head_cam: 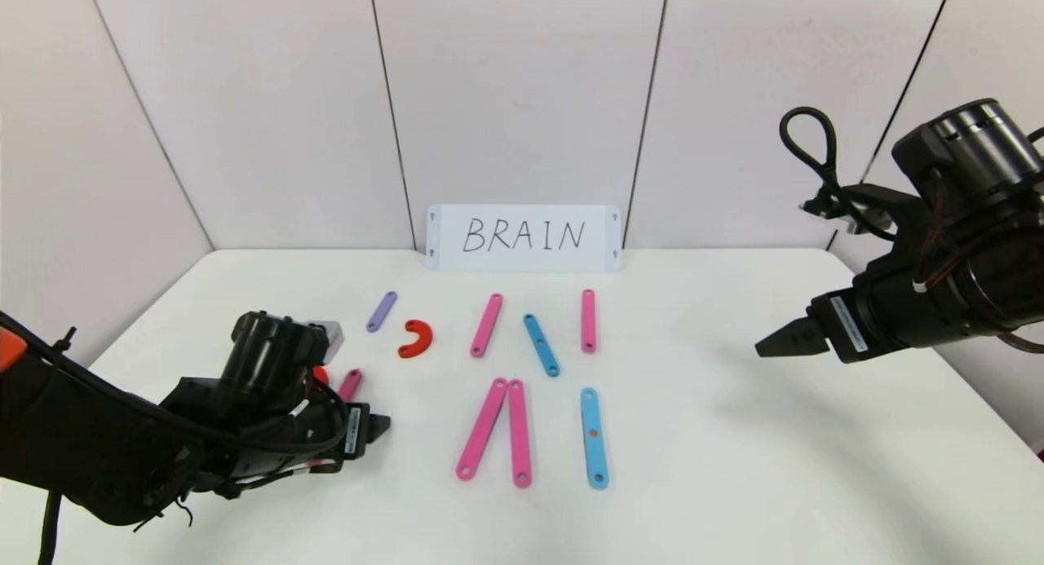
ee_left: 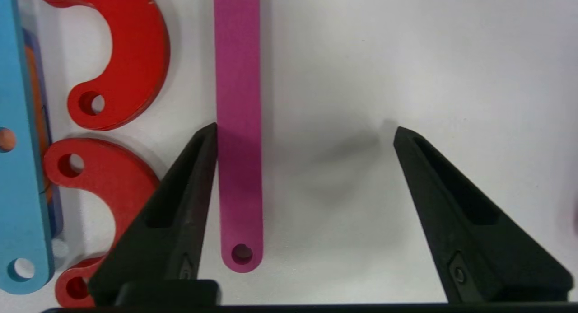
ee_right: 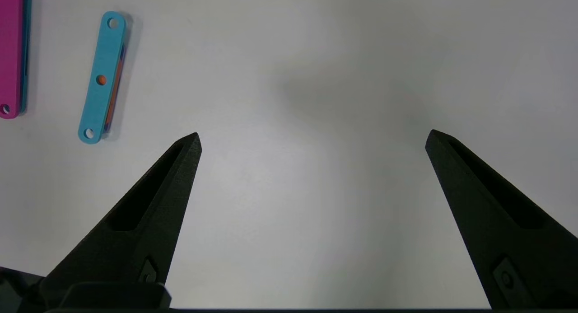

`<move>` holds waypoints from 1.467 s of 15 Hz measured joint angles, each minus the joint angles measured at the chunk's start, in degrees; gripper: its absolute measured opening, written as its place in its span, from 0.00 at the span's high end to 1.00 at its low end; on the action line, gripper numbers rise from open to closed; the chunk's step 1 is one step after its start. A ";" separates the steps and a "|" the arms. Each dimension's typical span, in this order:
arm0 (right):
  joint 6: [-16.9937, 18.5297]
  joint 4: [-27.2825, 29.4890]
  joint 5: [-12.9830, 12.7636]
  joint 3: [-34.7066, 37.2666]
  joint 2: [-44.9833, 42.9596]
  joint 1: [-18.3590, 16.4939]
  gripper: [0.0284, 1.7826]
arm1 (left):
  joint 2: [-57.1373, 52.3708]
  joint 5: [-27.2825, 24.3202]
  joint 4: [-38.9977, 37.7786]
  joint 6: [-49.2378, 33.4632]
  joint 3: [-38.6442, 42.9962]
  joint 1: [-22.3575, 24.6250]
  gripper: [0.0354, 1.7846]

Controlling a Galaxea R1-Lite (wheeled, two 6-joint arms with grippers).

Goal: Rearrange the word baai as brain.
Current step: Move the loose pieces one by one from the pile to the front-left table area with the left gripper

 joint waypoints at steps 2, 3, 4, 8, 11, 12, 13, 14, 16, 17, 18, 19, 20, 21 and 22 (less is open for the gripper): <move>-0.05 0.00 0.02 0.00 0.00 0.02 0.02 | -0.11 -0.07 -1.40 0.02 0.06 -0.80 0.09; -0.05 0.00 0.05 0.01 -0.02 0.02 0.02 | -0.20 -0.05 -1.60 -0.04 0.04 -1.13 0.06; -0.07 0.00 0.05 0.06 -0.02 0.02 0.02 | -0.24 -0.05 -1.62 -0.06 0.04 -1.43 0.05; -0.07 0.00 0.00 0.06 0.07 0.16 0.02 | -0.61 -0.02 -1.83 -0.04 0.09 -1.71 0.04; -0.07 0.00 0.00 0.21 0.11 0.38 0.02 | -1.16 0.09 -1.96 -0.04 -0.02 -1.63 0.04; -0.07 -0.02 0.02 0.26 0.11 0.41 0.02 | -1.24 0.26 -1.96 0.00 -0.10 -1.60 0.04; -0.07 0.00 0.00 0.30 0.11 0.41 0.02 | -1.35 0.72 -1.96 0.07 -0.16 -1.54 0.04; -0.07 0.00 0.00 0.32 0.11 0.41 0.02 | -1.44 1.40 -1.99 0.11 -0.46 -1.51 0.04; -0.07 -0.06 0.00 0.32 0.11 0.41 0.02 | -1.60 2.29 -1.99 0.21 -2.08 -1.38 0.04; -0.07 -0.09 -0.02 0.32 0.11 0.41 0.02 | -1.60 2.60 -1.62 0.22 -3.19 -1.33 0.04; -0.07 -0.09 0.00 0.30 0.13 0.39 0.02 | -1.46 3.06 -1.19 0.22 -4.75 -1.27 0.04; -0.07 -0.09 -0.02 0.26 0.13 0.41 0.02 | -1.13 3.45 -1.13 0.27 -6.17 -1.22 0.04; -0.07 -0.09 0.00 0.26 0.13 0.41 0.02 | -0.83 3.75 -0.91 0.40 -7.39 -1.16 0.04; -0.02 -0.09 0.00 0.26 0.16 0.39 0.02 | -0.48 3.84 -0.30 0.49 -8.86 -1.11 0.04; 0.00 -0.09 -0.02 0.26 0.16 0.41 0.02 | -0.09 3.89 0.71 0.51 -10.52 -1.11 0.04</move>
